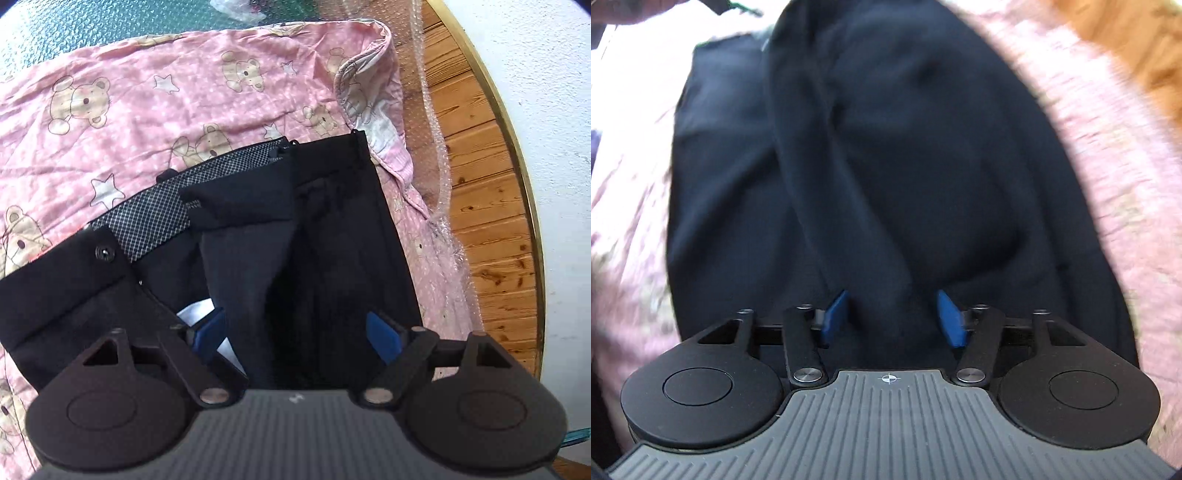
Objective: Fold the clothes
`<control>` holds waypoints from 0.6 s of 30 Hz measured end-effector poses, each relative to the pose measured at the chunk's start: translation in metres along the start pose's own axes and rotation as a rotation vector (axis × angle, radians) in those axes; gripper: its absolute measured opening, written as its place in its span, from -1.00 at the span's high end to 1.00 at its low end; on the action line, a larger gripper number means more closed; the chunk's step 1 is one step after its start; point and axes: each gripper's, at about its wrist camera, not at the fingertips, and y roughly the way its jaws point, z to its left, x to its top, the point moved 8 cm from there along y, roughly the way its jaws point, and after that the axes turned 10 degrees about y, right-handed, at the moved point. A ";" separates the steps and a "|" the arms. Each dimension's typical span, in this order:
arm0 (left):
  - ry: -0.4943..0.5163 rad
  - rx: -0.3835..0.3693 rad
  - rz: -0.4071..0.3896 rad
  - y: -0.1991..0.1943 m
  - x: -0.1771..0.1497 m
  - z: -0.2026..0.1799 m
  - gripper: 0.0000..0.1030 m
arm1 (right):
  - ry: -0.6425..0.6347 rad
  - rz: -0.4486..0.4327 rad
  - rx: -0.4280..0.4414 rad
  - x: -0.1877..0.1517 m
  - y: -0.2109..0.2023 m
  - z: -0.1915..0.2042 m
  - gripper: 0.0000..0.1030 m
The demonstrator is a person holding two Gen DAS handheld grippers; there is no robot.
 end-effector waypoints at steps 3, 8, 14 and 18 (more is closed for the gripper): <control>-0.019 -0.038 0.020 0.002 -0.014 -0.003 -0.62 | 0.018 -0.015 0.058 0.001 -0.011 0.000 1.00; -0.041 -0.091 0.078 0.016 -0.041 -0.017 -0.63 | -0.015 -0.161 0.000 -0.003 -0.061 0.031 1.00; -0.019 -0.097 0.147 0.042 -0.063 -0.036 -0.66 | -0.190 -0.232 -0.206 -0.045 -0.073 0.105 1.00; 0.016 -0.034 0.186 0.061 -0.071 -0.043 -0.66 | -0.126 -0.294 -0.279 -0.049 -0.068 0.114 1.00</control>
